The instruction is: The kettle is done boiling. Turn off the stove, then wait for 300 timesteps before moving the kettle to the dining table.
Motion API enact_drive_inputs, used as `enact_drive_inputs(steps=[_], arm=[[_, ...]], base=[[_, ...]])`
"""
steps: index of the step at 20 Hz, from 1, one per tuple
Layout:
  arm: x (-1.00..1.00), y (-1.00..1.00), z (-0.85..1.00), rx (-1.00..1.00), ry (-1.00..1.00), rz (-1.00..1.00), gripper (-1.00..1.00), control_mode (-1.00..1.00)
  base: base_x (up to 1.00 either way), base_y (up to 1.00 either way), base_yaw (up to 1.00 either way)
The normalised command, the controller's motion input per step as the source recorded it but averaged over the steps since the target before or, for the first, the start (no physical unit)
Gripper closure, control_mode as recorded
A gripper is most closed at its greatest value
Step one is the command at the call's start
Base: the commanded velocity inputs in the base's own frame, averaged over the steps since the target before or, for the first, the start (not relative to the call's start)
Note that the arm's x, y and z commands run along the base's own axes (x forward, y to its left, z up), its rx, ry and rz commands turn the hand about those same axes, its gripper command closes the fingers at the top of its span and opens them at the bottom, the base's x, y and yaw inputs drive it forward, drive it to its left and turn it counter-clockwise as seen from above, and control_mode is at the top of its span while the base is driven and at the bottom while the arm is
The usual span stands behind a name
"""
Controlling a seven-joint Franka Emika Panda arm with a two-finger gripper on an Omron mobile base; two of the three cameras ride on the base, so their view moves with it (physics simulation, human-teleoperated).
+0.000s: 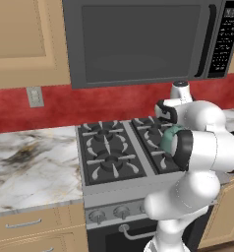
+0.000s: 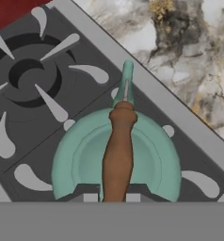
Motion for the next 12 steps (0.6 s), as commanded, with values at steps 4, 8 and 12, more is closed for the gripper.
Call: enact_drive_inputs(steps=[4, 8, 12], arm=[[-0.03, 0.00, 0.00, 0.00, 0.00, 0.00, 1.00, -1.00], [-0.42, 0.00, 0.16, 0.00, -0.06, 0.00, 1.00, -1.00], [-0.48, -0.01, 0.32, 0.02, -0.04, -0.01, 1.00, -1.00]], base=[[0.00, 0.00, 0.00], [0.00, 0.00, 0.00], [0.00, 0.00, 0.00]])
